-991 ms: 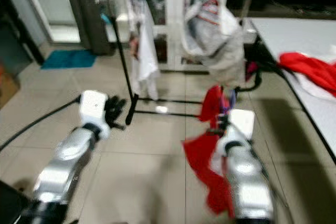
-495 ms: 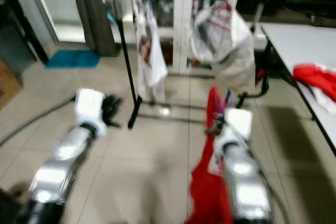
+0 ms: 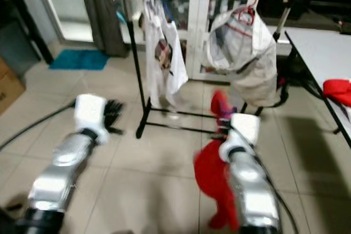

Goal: Hang hanger

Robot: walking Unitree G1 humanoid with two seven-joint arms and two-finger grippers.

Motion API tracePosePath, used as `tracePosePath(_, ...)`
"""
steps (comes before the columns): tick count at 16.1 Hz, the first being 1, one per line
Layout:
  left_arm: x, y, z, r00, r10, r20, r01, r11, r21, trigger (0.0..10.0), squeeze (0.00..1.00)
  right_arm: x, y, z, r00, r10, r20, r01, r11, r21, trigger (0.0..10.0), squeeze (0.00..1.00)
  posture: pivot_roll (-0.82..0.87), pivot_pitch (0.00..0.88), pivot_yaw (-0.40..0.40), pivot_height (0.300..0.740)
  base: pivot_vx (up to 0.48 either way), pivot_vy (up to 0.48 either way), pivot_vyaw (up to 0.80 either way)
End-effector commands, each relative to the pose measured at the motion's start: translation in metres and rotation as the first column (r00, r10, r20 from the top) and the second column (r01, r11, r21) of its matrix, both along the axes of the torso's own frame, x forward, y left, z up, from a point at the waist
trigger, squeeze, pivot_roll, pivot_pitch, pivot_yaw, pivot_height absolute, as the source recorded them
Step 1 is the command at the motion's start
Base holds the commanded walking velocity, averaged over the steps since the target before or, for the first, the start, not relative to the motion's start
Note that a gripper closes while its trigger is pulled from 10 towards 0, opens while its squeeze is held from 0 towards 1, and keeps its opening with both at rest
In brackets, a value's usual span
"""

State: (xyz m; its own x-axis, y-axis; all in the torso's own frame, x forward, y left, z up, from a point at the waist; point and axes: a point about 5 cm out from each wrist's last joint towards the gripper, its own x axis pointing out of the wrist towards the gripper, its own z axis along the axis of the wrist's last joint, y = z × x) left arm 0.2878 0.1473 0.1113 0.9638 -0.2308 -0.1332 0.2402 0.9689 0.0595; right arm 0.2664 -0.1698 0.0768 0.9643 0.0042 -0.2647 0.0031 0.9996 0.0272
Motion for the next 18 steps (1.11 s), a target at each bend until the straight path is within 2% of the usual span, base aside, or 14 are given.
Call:
tracePosePath(1, 0.0019, -0.0113, 0.0062, 0.999, -0.034, 0.025, 0.034, 0.999, -0.01, 10.0, 0.0, 0.0017, -0.0096, 0.0084, 0.999, -0.025, 0.042, 0.025, 1.0, -0.009, 10.0, 0.0, 0.05, 0.011, 0.03, 0.74, 0.334, 0.0, 0.0)
tracePosePath(6, 0.0016, -0.0108, 0.0066, 0.999, -0.036, 0.026, 0.037, 0.999, -0.008, 10.0, 0.0, 0.0013, -0.0068, 0.0081, 0.999, -0.012, 0.033, 0.012, 1.0, 0.001, 10.0, 0.0, 0.05, 0.012, 0.033, 0.74, 0.337, 0.0, 0.0)
tracePosePath(9, 0.0016, -0.0114, 0.0067, 0.999, -0.037, 0.027, 0.038, 0.999, -0.008, 10.0, 0.0, 0.0007, -0.0046, 0.0069, 1.0, 0.007, 0.023, -0.007, 1.0, 0.003, 10.0, 0.0, 0.06, 0.014, 0.032, 0.74, 0.337, 0.0, -0.8)
tracePosePath(18, 0.0013, -0.0121, 0.0062, 0.999, -0.041, 0.023, 0.041, 0.999, -0.006, 10.0, 0.0, 0.0011, -0.0062, 0.0059, 1.0, 0.005, 0.023, -0.005, 1.0, -0.014, 10.0, 0.0, 0.06, 0.014, 0.032, 0.74, 0.34, 0.0, 0.0)
